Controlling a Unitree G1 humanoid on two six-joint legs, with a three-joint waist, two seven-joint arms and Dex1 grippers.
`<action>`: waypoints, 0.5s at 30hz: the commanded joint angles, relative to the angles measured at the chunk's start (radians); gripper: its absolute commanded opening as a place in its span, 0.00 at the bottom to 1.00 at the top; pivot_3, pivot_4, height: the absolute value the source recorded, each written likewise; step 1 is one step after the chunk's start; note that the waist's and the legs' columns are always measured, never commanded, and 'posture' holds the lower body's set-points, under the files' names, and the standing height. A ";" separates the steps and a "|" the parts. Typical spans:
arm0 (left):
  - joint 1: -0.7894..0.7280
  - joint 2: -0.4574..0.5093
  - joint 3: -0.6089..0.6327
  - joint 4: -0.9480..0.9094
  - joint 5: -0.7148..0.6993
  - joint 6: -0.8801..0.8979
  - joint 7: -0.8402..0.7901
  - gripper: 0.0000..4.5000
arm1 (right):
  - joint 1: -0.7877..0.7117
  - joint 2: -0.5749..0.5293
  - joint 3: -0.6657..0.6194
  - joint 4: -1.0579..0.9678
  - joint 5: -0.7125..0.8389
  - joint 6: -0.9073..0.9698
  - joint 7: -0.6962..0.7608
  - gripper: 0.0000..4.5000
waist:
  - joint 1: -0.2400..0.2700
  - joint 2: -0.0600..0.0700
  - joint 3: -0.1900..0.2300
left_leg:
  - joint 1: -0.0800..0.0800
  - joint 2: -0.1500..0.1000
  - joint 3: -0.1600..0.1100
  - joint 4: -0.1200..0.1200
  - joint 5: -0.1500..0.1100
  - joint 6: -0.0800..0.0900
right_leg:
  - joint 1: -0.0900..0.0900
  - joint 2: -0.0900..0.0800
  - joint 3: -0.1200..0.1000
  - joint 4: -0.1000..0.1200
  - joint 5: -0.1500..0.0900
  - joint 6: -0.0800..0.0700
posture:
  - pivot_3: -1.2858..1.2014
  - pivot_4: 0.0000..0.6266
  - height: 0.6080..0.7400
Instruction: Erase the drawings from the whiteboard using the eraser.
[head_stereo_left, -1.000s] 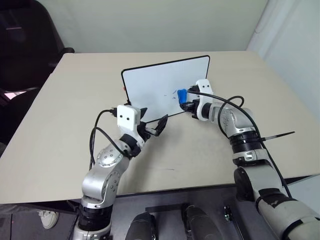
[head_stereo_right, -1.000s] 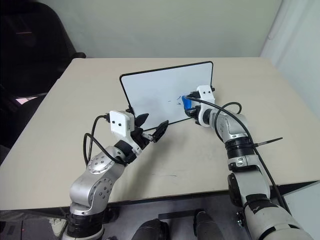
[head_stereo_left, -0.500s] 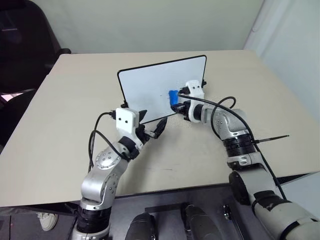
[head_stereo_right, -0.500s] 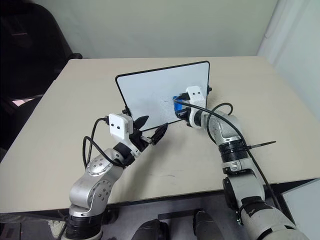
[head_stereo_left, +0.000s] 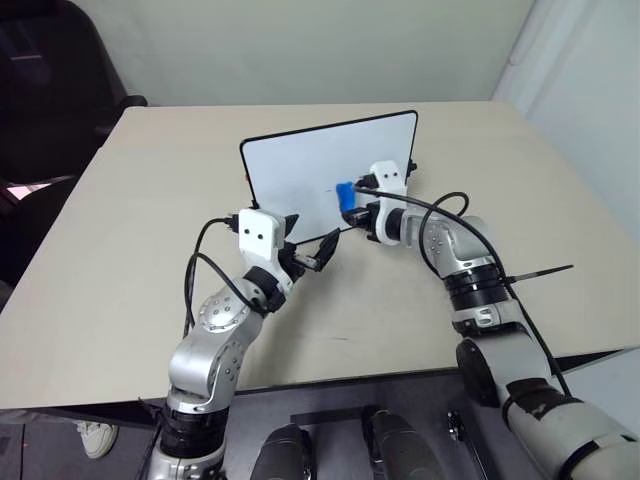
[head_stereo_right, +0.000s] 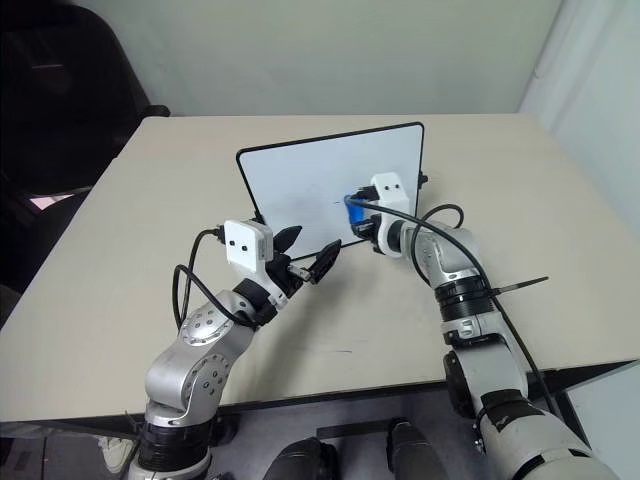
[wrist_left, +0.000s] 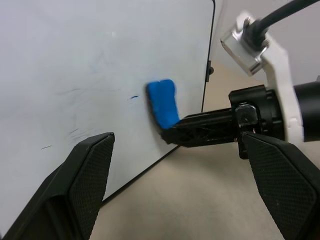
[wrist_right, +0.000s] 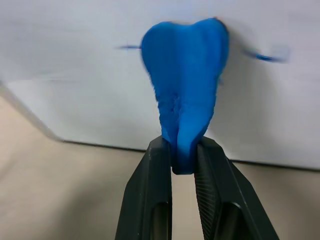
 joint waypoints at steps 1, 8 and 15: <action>-0.005 0.005 0.012 -0.036 -0.014 -0.011 -0.012 1.00 | -0.050 -0.021 -0.059 0.026 -0.011 -0.045 -0.054 0.08 | 0.000 0.000 0.000 | 0.000 0.000 0.000 0.000 0.000 0.000 | 0.000 0.000 0.000 0.000 0.000 0.000 | 0.52 0.24 1.00; -0.013 0.014 0.014 -0.025 -0.020 -0.014 -0.022 1.00 | -0.056 -0.032 -0.067 0.052 -0.014 -0.048 -0.069 0.08 | -0.001 0.000 0.000 | 0.000 0.000 0.000 0.001 0.000 0.000 | -0.001 0.000 0.001 0.006 0.000 0.000 | 0.52 0.24 1.00; -0.008 0.014 0.012 -0.005 -0.018 -0.031 -0.036 1.00 | -0.008 0.015 0.044 -0.102 0.006 0.044 0.014 0.08 | -0.008 0.000 0.000 | 0.000 0.001 0.001 0.000 0.001 -0.001 | 0.000 0.001 0.001 0.009 -0.002 -0.002 | 0.52 0.24 1.00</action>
